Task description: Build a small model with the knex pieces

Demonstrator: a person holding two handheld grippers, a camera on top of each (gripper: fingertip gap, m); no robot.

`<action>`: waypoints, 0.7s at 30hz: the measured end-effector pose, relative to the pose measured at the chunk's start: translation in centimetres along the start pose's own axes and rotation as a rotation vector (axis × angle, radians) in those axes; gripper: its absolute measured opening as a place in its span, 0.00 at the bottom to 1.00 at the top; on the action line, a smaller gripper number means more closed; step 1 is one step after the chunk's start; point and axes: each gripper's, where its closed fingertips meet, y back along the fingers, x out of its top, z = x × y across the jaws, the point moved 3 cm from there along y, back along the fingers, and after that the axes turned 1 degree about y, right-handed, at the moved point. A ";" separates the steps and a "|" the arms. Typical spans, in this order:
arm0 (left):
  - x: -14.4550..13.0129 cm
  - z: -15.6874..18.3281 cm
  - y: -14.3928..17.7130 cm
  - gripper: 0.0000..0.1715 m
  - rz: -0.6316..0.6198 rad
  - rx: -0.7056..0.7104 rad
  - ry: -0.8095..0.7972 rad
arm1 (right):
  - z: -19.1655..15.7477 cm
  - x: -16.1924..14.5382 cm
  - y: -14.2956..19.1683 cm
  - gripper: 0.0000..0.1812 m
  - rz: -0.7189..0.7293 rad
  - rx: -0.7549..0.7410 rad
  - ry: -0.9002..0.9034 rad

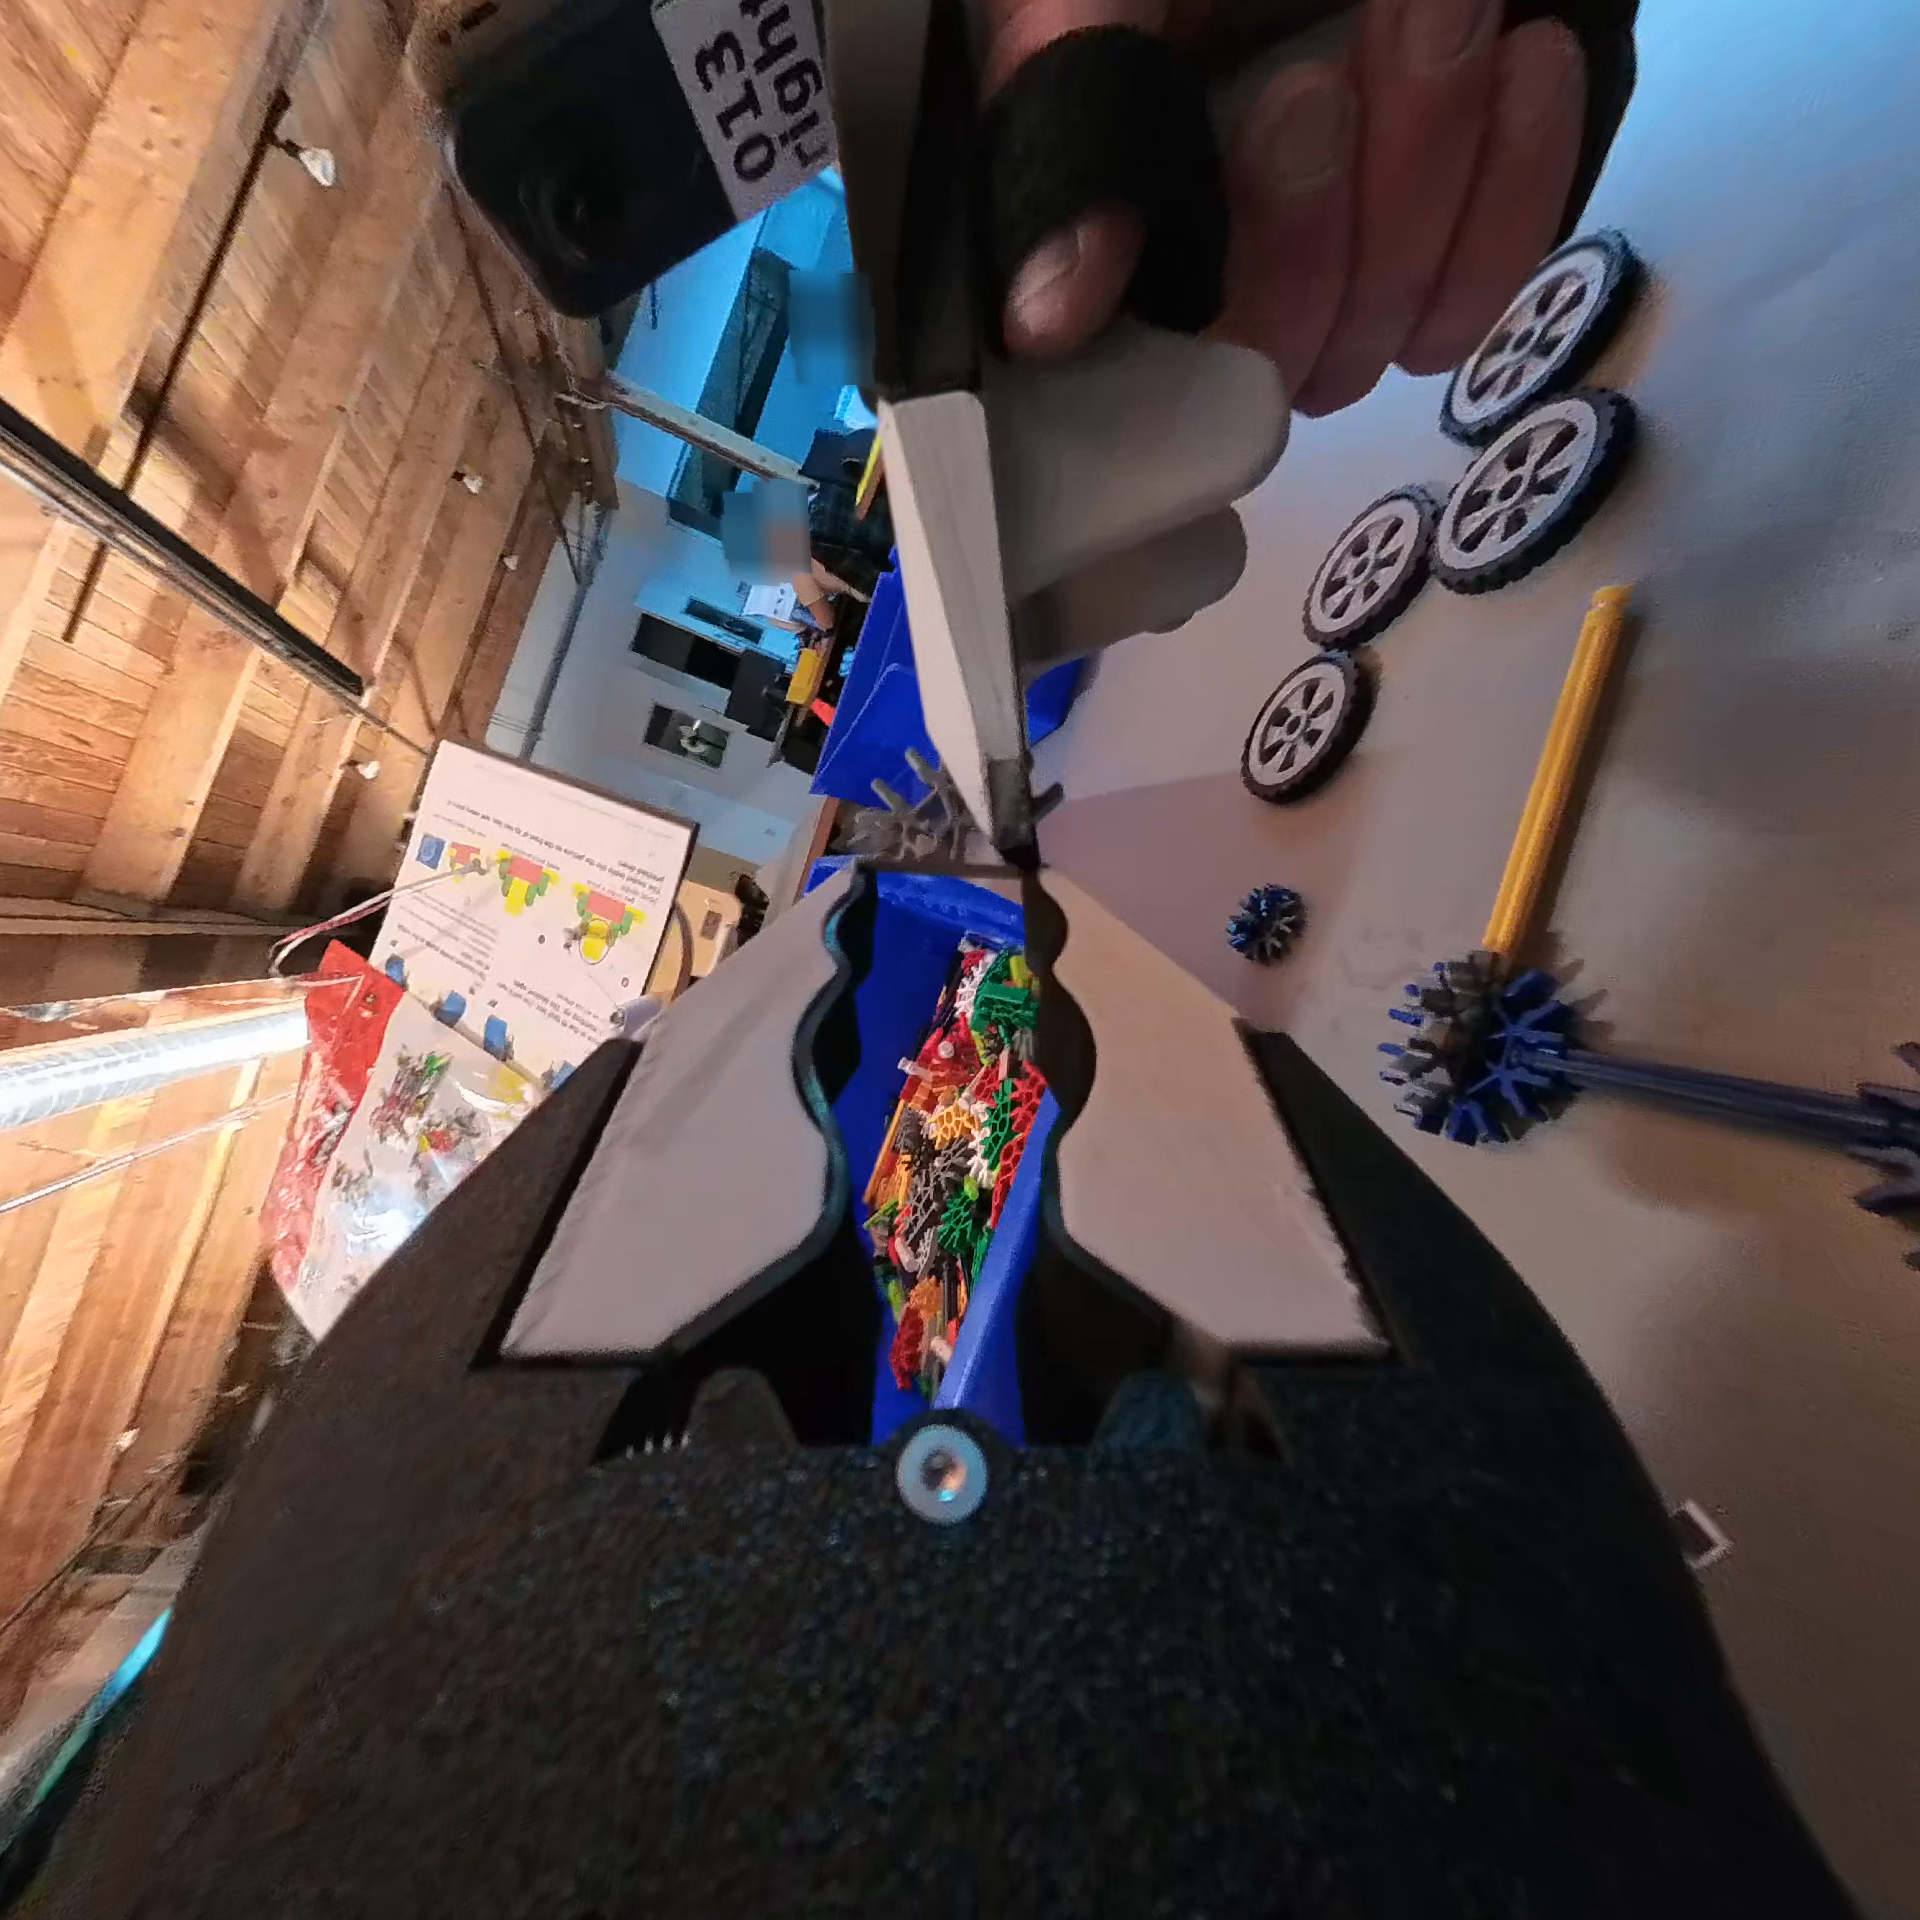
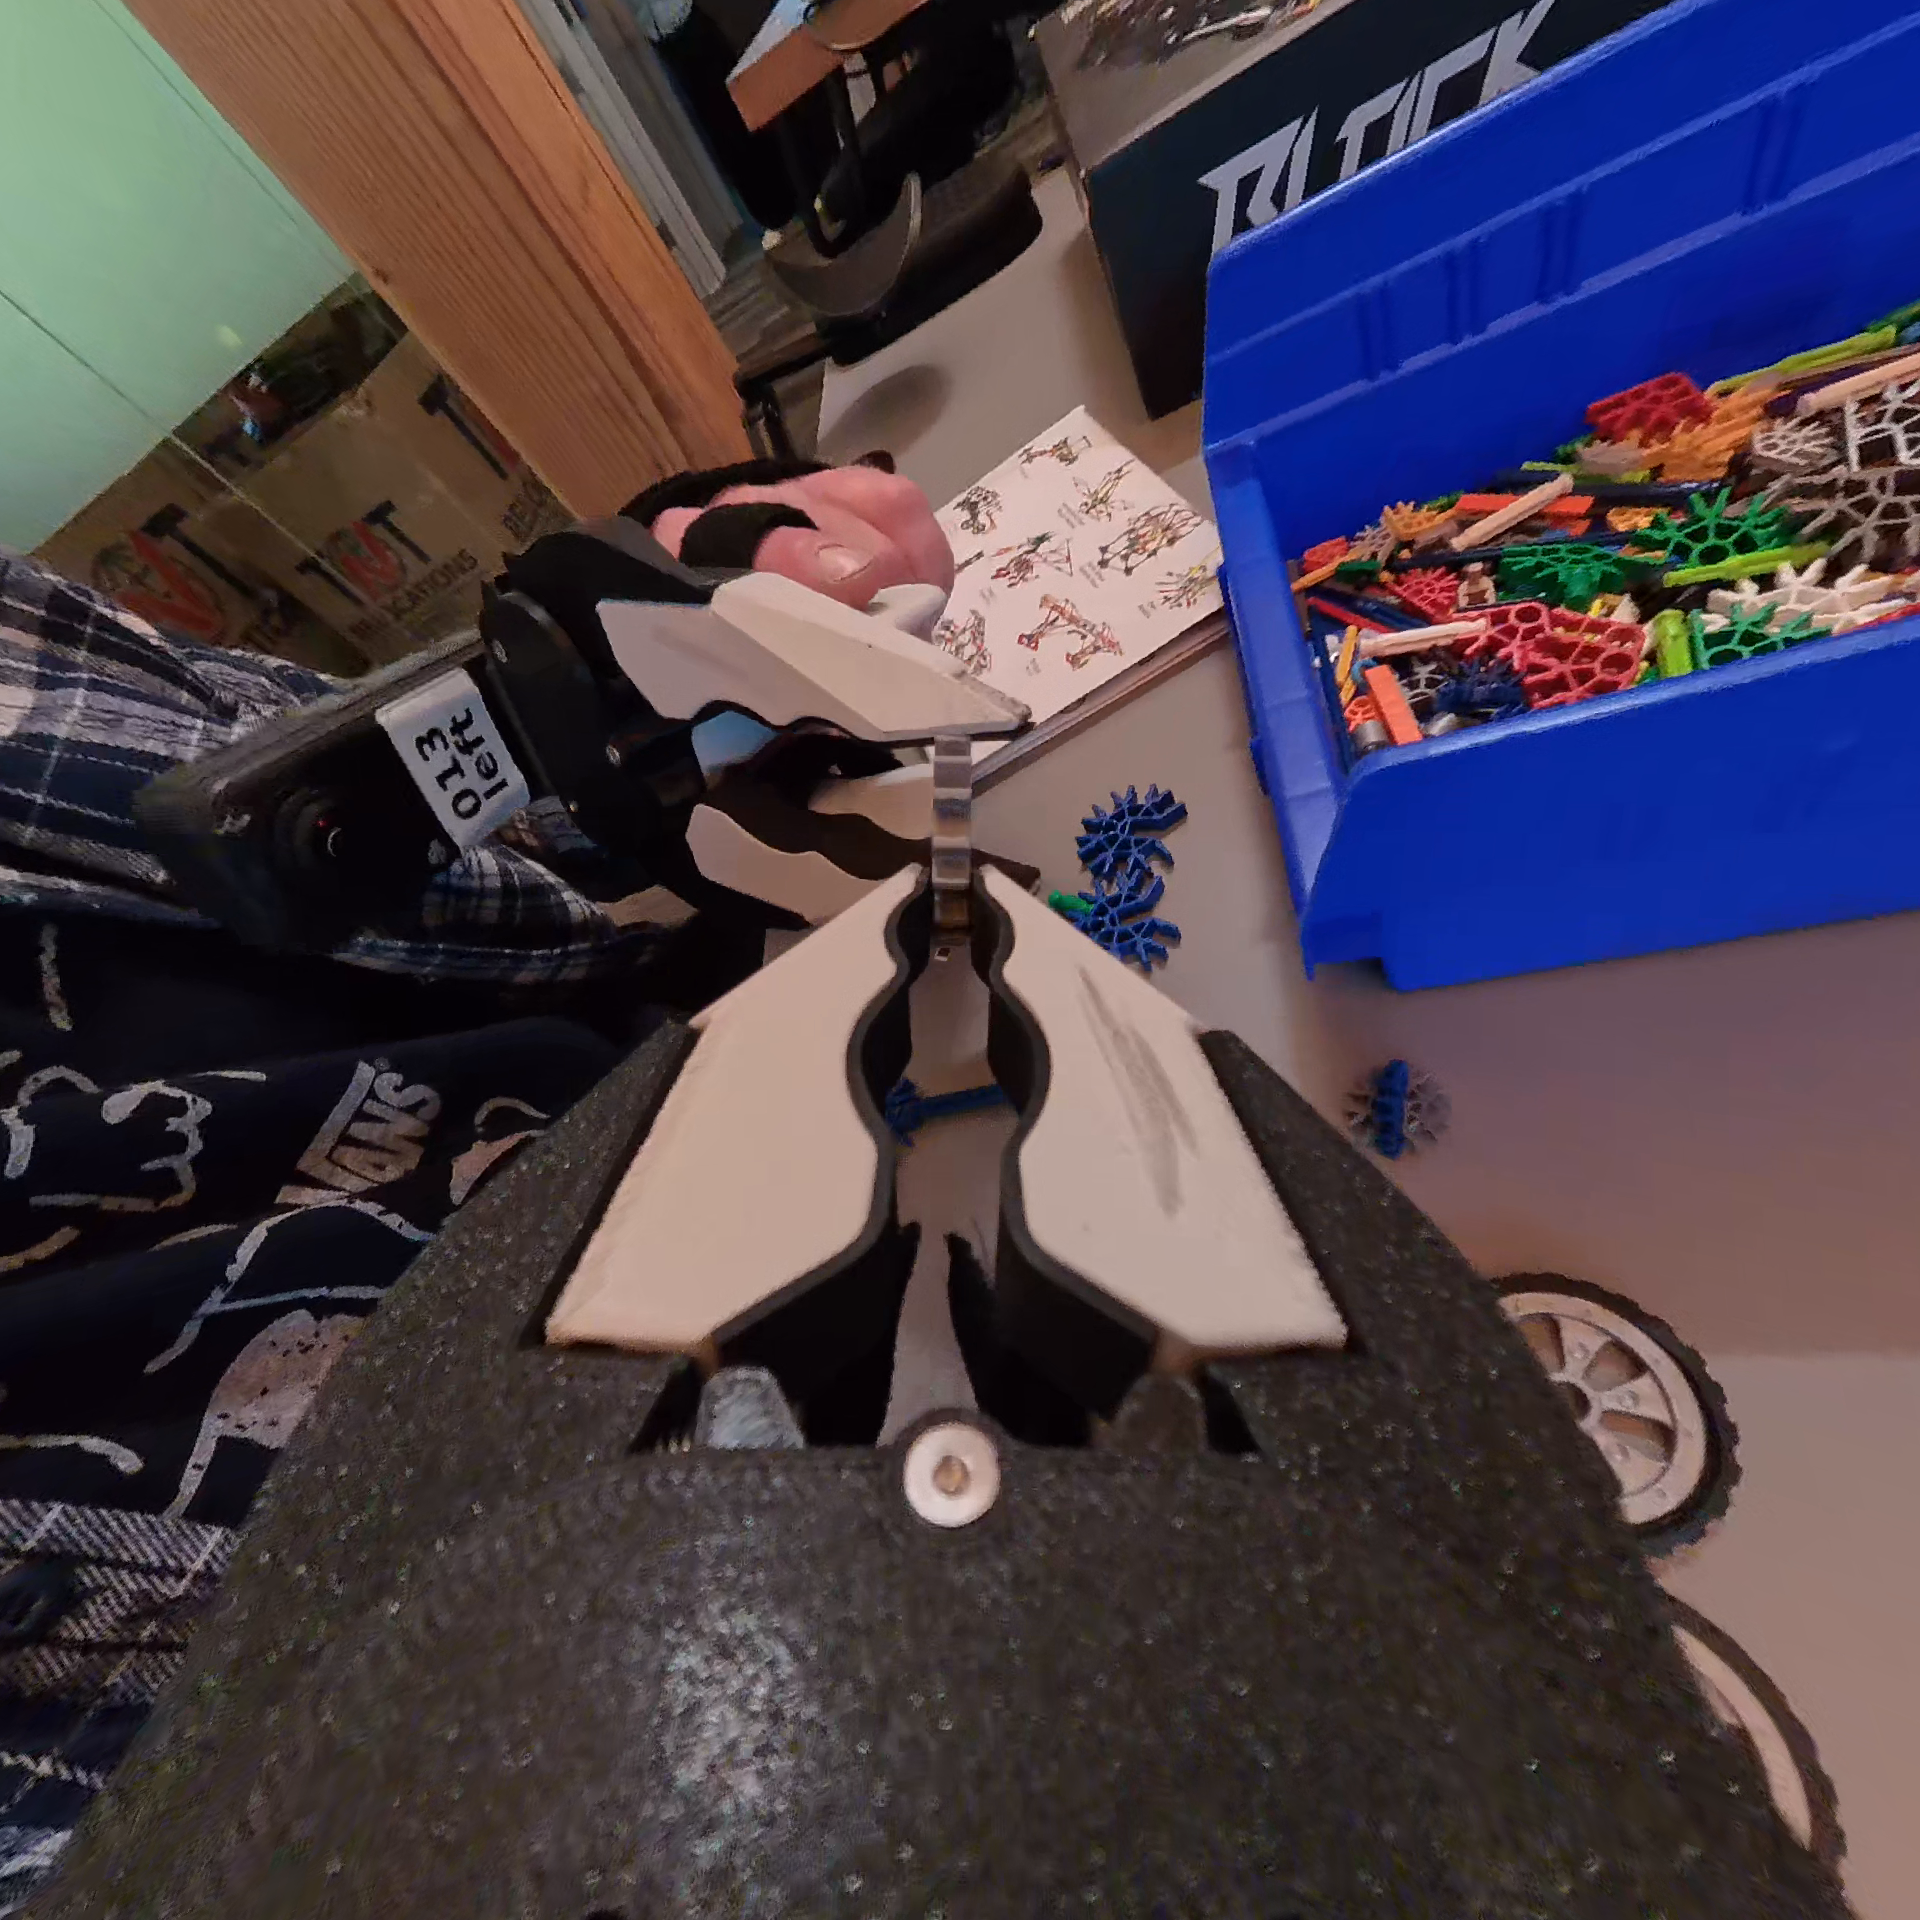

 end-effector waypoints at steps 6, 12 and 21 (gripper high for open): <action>0.3 -0.1 0.3 0.18 0.006 0.096 -0.057 | 0.0 0.0 0.1 0.03 0.009 0.036 -0.035; 0.0 -0.2 0.3 0.17 0.036 0.104 -0.157 | 0.3 0.0 -0.2 0.03 0.030 0.061 -0.095; -0.8 0.7 -0.2 0.14 0.036 0.052 -0.202 | 1.0 -0.6 -0.6 0.03 0.017 0.052 -0.145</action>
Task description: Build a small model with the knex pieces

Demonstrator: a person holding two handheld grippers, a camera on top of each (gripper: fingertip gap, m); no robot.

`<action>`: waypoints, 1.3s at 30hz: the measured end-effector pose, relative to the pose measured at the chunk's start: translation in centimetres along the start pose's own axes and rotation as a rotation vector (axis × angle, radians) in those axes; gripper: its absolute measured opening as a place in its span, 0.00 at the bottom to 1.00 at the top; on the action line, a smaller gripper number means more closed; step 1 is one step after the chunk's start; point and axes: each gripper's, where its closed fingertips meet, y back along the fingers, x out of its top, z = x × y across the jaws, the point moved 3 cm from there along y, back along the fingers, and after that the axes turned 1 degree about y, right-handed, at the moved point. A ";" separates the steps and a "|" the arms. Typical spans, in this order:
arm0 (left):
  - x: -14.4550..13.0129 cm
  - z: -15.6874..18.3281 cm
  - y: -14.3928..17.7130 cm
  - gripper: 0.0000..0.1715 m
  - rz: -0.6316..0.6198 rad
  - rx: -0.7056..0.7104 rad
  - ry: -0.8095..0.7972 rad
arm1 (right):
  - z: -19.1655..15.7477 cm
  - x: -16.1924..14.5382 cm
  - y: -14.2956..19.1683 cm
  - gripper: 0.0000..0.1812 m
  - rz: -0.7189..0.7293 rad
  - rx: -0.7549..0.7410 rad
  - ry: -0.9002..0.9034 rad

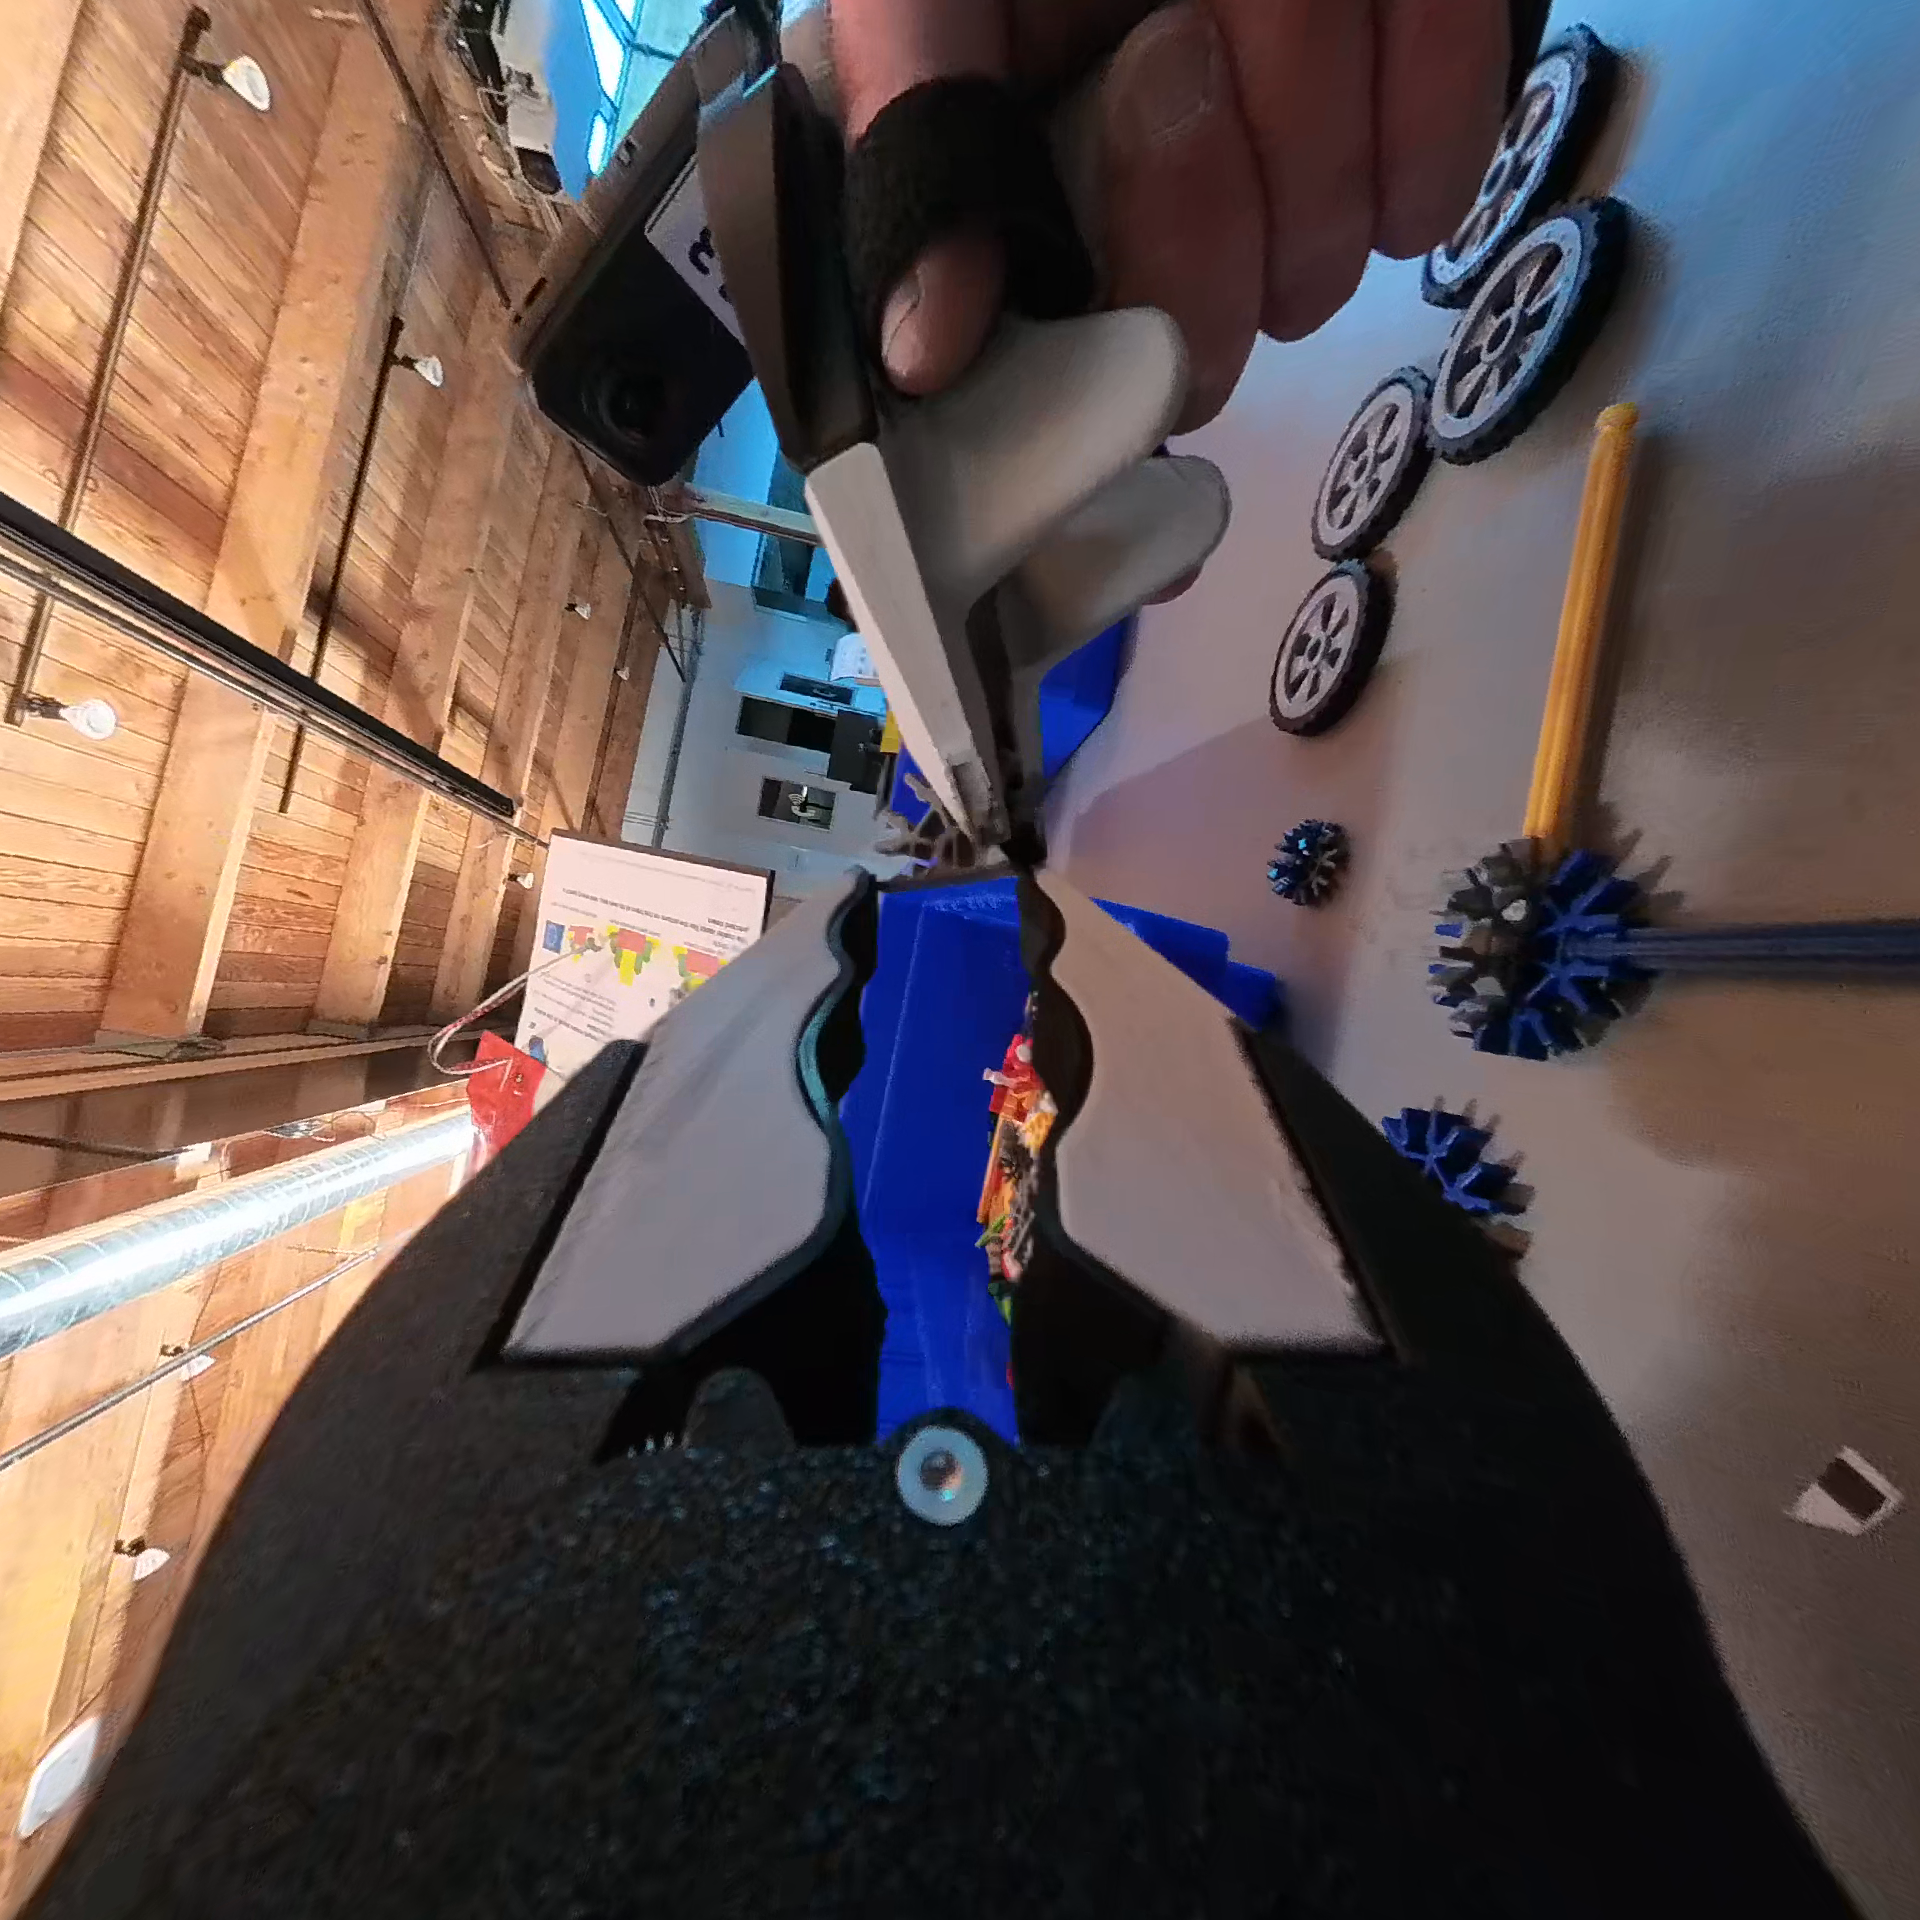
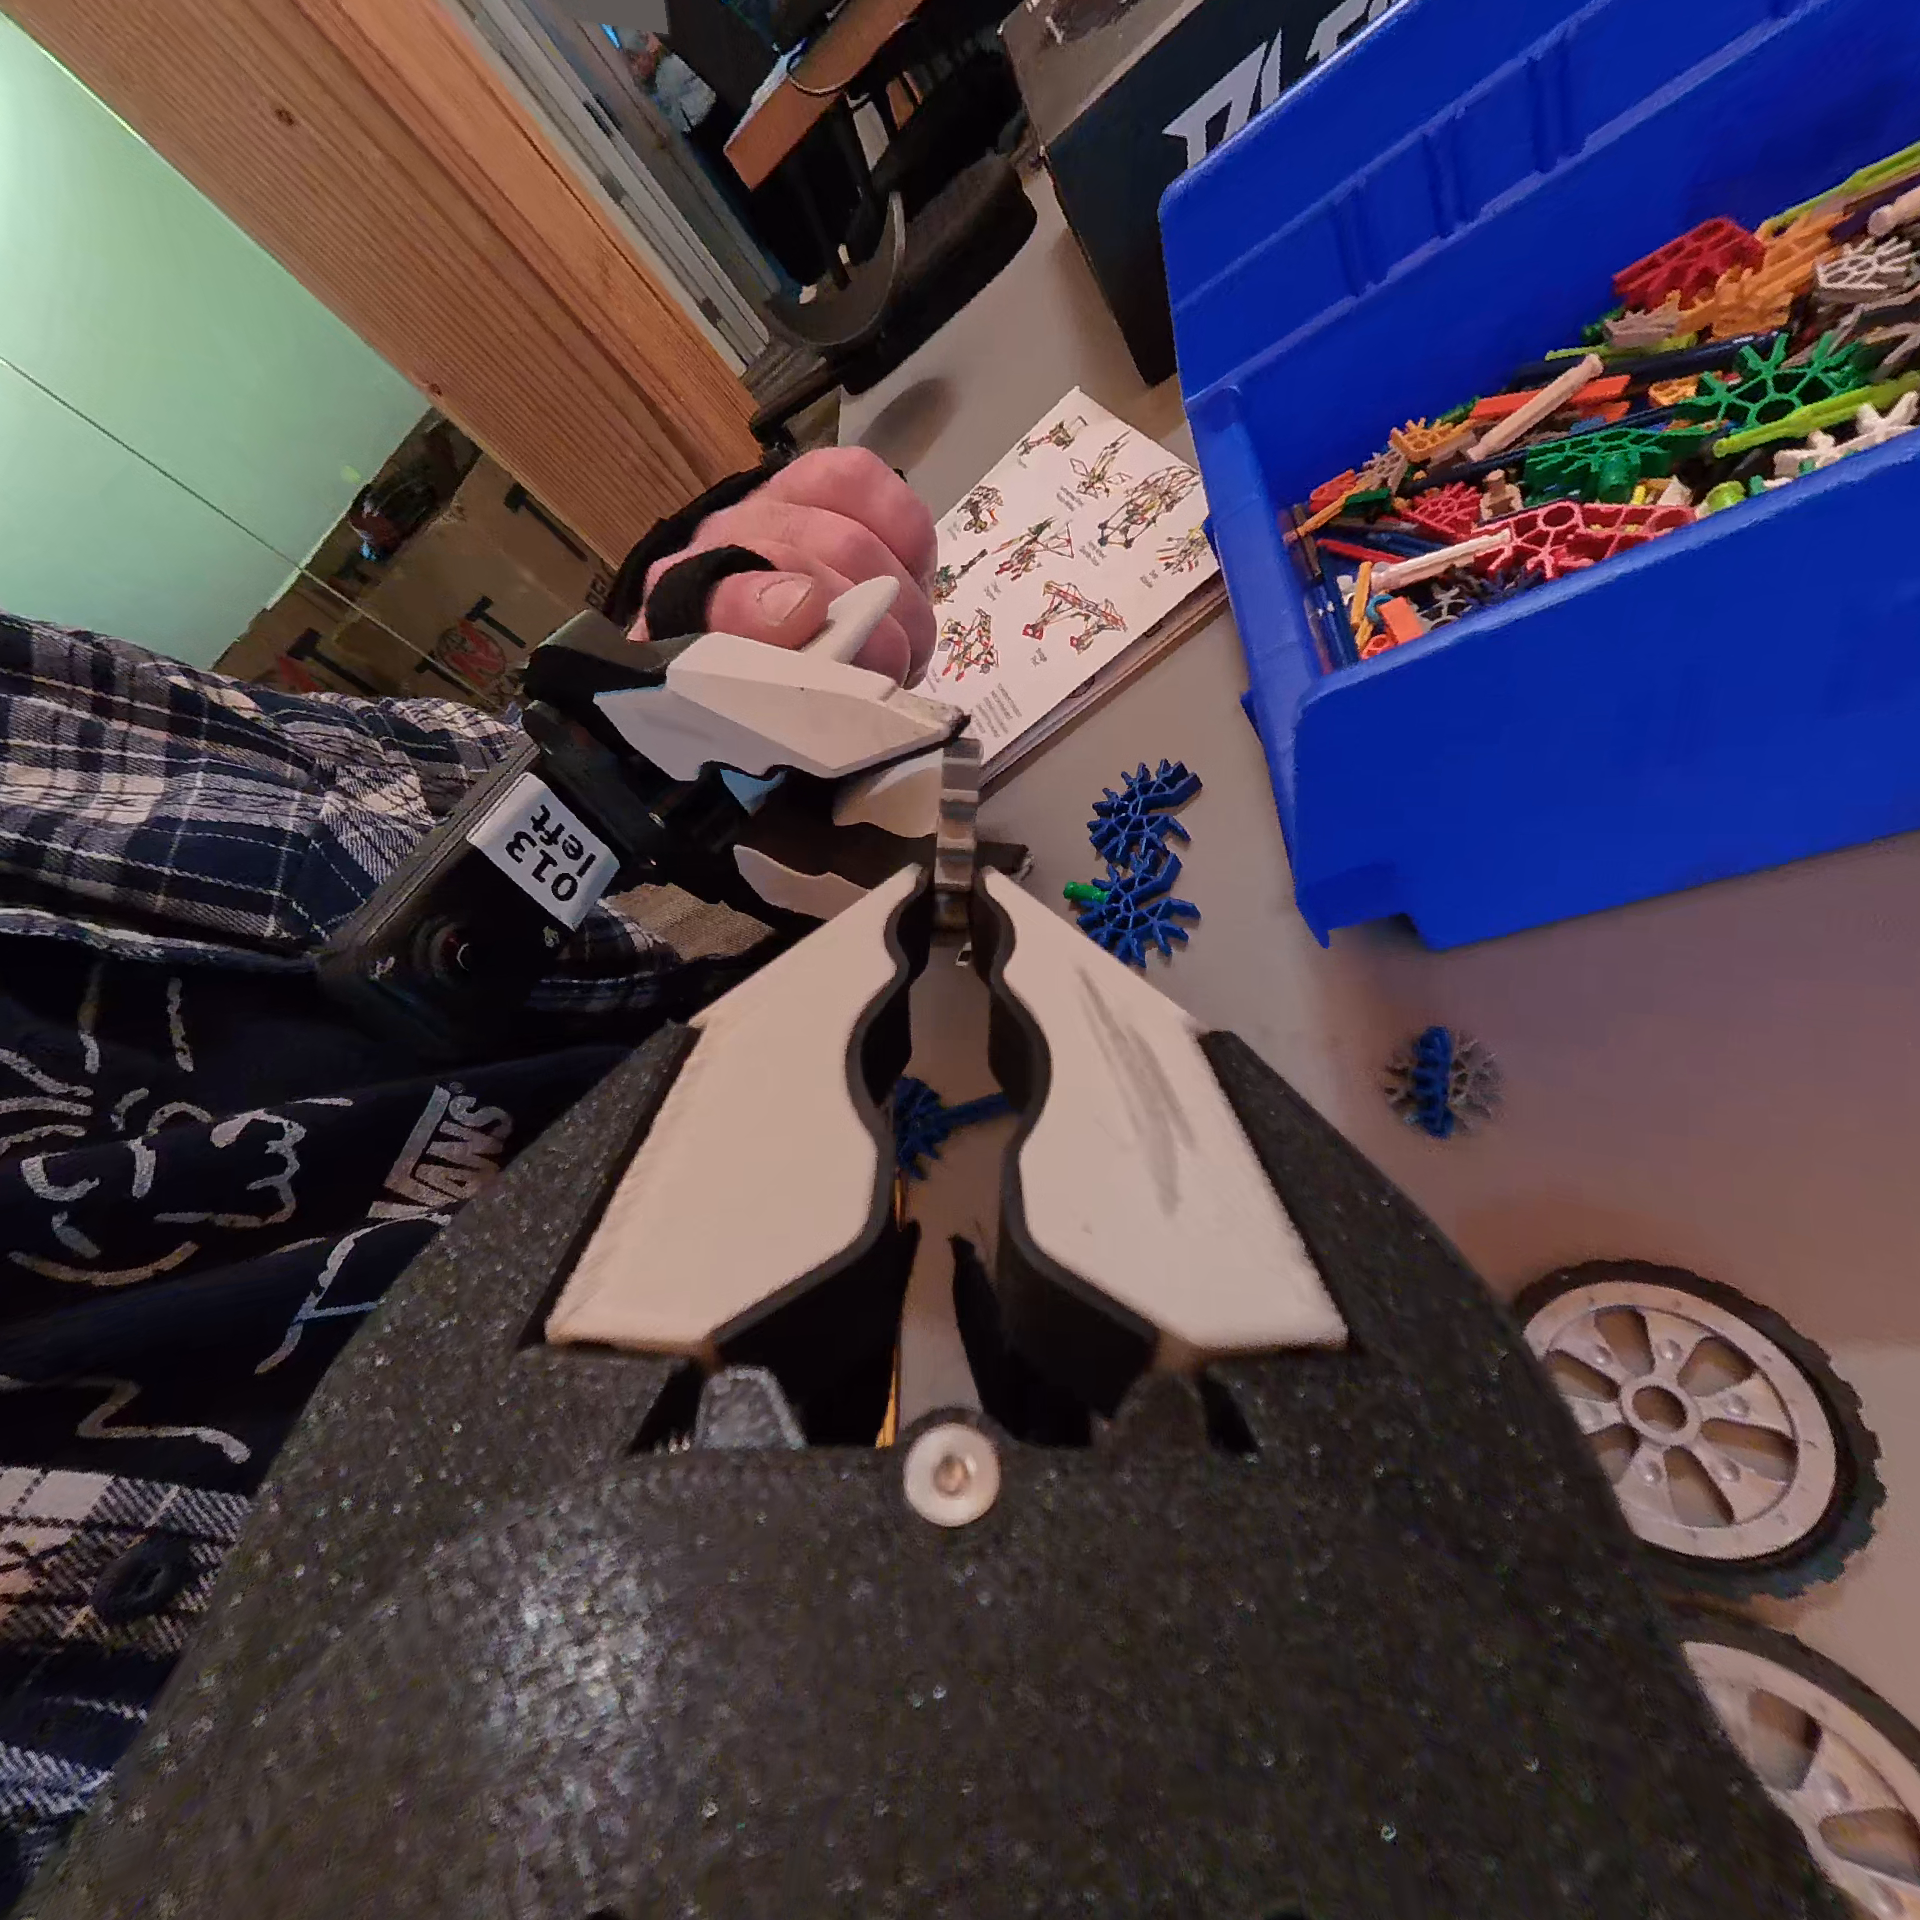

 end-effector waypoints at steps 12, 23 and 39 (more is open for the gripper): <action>-0.4 0.5 -0.2 0.02 -0.025 -0.045 0.050 | 0.5 -0.3 -0.2 0.05 -0.023 -0.046 0.020; -0.1 0.7 -0.4 0.19 -0.015 -0.045 0.070 | 0.3 -0.4 -0.4 0.03 -0.045 -0.068 0.059; -1.9 0.7 -0.8 0.12 -0.121 -0.074 0.136 | 1.2 0.9 -1.8 0.05 -0.135 -0.241 0.132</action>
